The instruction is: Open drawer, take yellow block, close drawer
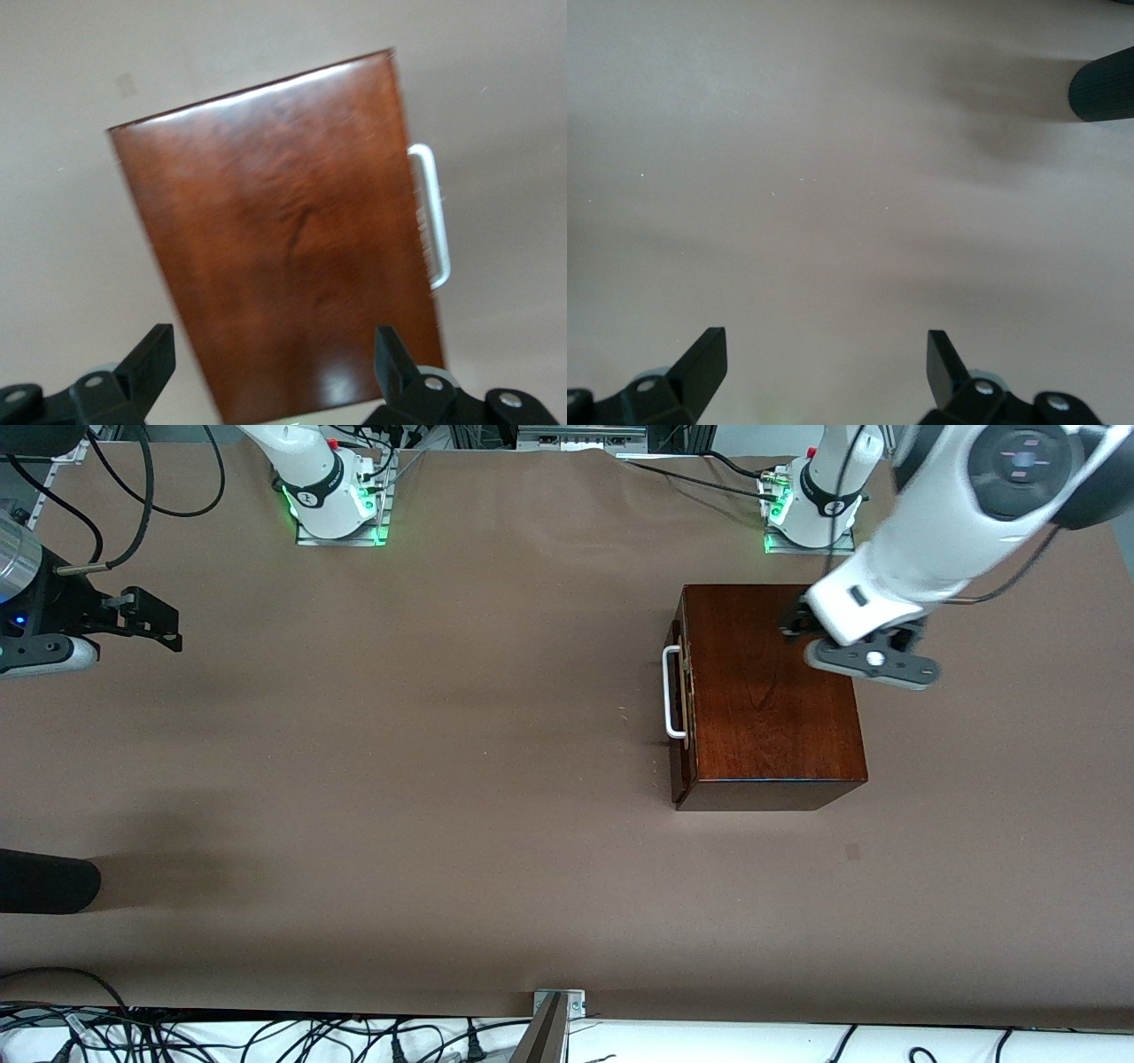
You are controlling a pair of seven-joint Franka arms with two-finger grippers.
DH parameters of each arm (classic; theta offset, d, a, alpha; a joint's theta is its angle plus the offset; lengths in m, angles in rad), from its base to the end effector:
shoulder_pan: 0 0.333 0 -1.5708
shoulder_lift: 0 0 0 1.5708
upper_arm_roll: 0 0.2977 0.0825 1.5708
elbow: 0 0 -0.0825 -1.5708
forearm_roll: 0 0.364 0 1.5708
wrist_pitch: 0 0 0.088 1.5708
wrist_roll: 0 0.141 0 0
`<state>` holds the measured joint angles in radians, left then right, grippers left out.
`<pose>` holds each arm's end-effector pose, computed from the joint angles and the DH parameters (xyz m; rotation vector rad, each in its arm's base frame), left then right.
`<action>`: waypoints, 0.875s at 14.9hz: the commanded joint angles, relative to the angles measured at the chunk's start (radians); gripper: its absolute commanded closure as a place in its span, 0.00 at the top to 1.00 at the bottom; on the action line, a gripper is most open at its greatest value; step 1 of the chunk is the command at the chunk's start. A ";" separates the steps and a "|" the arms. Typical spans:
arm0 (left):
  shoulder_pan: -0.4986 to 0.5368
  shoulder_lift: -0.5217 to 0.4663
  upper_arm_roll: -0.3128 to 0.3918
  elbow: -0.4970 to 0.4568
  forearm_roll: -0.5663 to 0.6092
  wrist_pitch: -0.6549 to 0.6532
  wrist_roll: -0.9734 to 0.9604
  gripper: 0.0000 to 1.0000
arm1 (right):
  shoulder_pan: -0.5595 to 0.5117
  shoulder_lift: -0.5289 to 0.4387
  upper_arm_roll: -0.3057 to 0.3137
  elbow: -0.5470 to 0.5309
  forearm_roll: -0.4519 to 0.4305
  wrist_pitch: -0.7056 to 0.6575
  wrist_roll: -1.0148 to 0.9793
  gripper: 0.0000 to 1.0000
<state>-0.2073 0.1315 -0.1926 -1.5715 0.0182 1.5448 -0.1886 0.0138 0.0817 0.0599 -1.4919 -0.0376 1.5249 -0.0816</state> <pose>0.5159 -0.2097 0.4993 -3.0768 0.3283 0.2342 0.5507 0.0340 0.5595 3.0989 0.2397 -0.0757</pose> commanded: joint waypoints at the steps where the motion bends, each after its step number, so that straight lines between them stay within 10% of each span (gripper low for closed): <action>1: -0.099 0.114 0.005 0.077 -0.023 0.018 -0.151 1.00 | -0.005 -0.003 0.005 0.002 0.004 0.004 -0.003 1.00; 13: -0.262 0.330 0.005 0.078 0.031 0.241 -0.382 1.00 | -0.005 -0.005 0.005 0.002 0.004 0.004 -0.003 1.00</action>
<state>-0.4511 0.4414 -0.1974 -1.5119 0.0207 1.7958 -0.5571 0.0138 0.0818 0.0601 -1.4919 -0.0376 1.5253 -0.0816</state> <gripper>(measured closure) 0.000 0.000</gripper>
